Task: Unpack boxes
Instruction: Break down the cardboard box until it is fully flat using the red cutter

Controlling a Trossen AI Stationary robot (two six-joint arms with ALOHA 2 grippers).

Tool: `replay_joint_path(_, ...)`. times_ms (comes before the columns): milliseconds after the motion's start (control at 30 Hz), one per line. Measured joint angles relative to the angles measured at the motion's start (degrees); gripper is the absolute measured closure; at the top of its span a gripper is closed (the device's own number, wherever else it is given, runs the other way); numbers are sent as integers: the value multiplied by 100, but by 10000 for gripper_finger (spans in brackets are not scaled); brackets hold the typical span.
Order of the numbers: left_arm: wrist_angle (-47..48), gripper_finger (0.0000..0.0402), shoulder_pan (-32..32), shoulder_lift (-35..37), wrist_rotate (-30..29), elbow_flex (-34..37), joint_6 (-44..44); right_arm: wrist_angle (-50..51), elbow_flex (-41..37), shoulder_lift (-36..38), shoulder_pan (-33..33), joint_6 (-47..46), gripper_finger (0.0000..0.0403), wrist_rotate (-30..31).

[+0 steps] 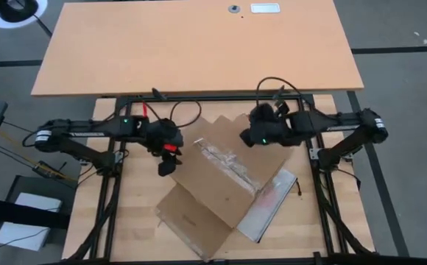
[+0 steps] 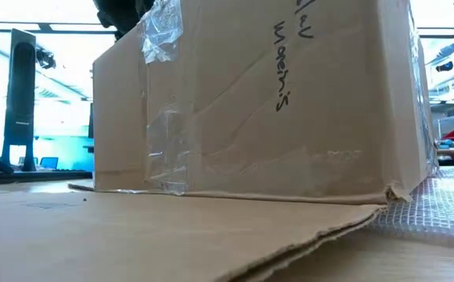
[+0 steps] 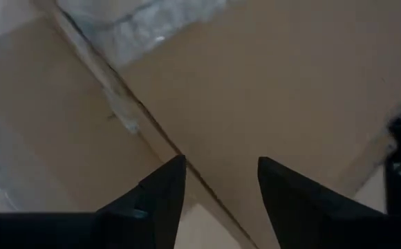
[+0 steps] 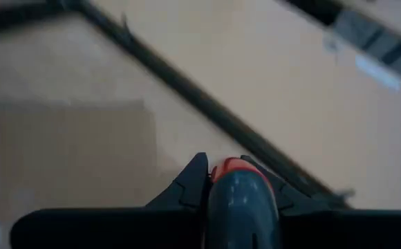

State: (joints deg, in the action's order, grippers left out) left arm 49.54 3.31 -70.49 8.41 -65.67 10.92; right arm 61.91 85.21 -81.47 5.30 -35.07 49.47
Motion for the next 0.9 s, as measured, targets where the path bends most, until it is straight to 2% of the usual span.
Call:
replay_joint_path(167, 219, 209, -405, 317, 11, -2, 421, -145, -319, -7, -683, 573, 347, -1320)
replay_joint_path(300, 495, 209, -991, 550, -55, -4, 594, -397, -595, -7, -1150, 965, 347, -1987)
replay_joint_path(400, 549, 209, -1531, 524, -368, 106, 866, -704, -713, -7, -1489, 1311, 347, -2543)
replay_joint_path(500, 270, 209, -1994, 327, -923, 316, 1217, -998, -755, -4, -1675, 1507, 347, -3102)
replay_joint_path(700, -196, 209, -2333, -250, -2327, 382, 2332, -1462, -897, -52, -1825, 1848, 347, -3536)
replay_joint_path(900, -783, 209, -2532, -610, -2530, 369, 3301, -1855, -929, -478, -2025, 2182, 347, -3889)
